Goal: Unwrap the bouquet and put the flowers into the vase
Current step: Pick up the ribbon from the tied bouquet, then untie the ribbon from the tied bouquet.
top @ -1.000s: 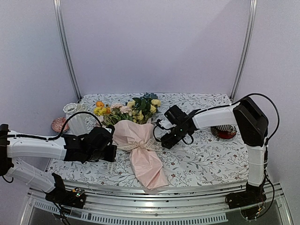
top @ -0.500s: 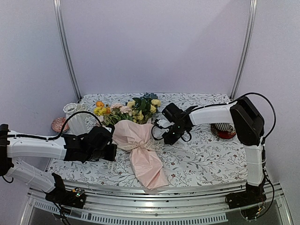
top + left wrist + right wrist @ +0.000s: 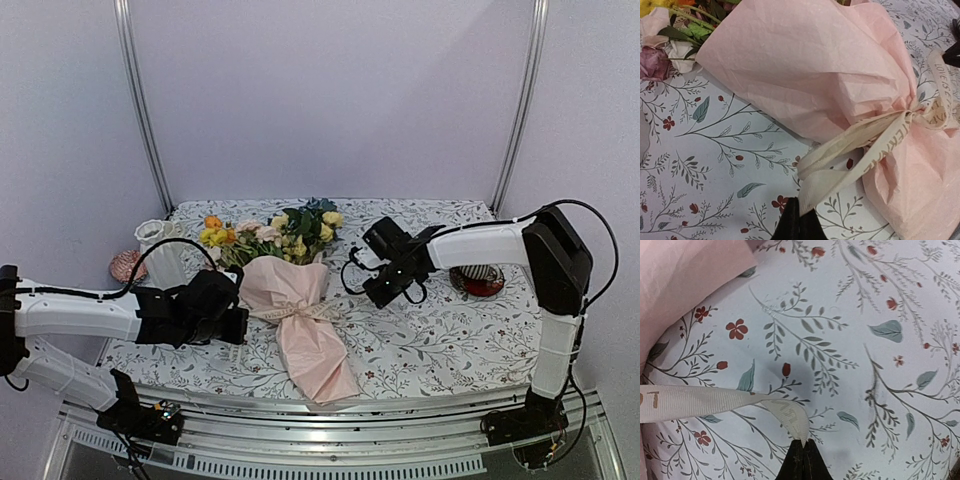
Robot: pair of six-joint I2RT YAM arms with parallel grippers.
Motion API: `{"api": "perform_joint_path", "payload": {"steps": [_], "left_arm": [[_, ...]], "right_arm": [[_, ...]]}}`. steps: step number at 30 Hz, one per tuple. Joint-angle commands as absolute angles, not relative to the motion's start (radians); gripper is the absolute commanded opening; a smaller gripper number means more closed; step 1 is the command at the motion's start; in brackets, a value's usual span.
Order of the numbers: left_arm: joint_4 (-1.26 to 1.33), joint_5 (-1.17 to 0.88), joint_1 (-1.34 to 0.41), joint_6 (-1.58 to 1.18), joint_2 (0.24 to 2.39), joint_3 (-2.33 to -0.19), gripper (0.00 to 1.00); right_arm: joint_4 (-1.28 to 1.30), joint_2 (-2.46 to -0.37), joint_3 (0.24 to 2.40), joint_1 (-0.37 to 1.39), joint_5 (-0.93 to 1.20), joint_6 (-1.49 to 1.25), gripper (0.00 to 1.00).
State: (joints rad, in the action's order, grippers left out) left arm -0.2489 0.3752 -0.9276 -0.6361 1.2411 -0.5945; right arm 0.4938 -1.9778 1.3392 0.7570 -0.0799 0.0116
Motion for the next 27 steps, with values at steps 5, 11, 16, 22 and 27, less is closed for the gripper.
{"api": "perform_joint_path", "payload": {"steps": [5, 11, 16, 22, 27], "left_arm": [[-0.266, 0.390, -0.914, -0.617, 1.207, -0.605, 0.00], [-0.265, 0.380, -0.914, -0.615, 1.207, -0.616, 0.00], [-0.272, 0.377, -0.914, -0.618, 1.203, -0.623, 0.00], [-0.282, 0.378, -0.914, -0.614, 1.180, -0.630, 0.00], [-0.294, 0.380, -0.915, -0.612, 1.163, -0.635, 0.00]], "right_arm": [[0.337, -1.746, 1.231, 0.731, -0.159, -0.047, 0.03], [0.330, -1.725, 1.218, 0.730, -0.170, -0.049, 0.03], [0.315, -1.717, 1.193, 0.729, -0.187, -0.052, 0.03], [0.295, -1.693, 1.170, 0.723, -0.246, -0.071, 0.02], [0.259, -1.643, 1.134, 0.711, -0.259, -0.090, 0.03]]}}
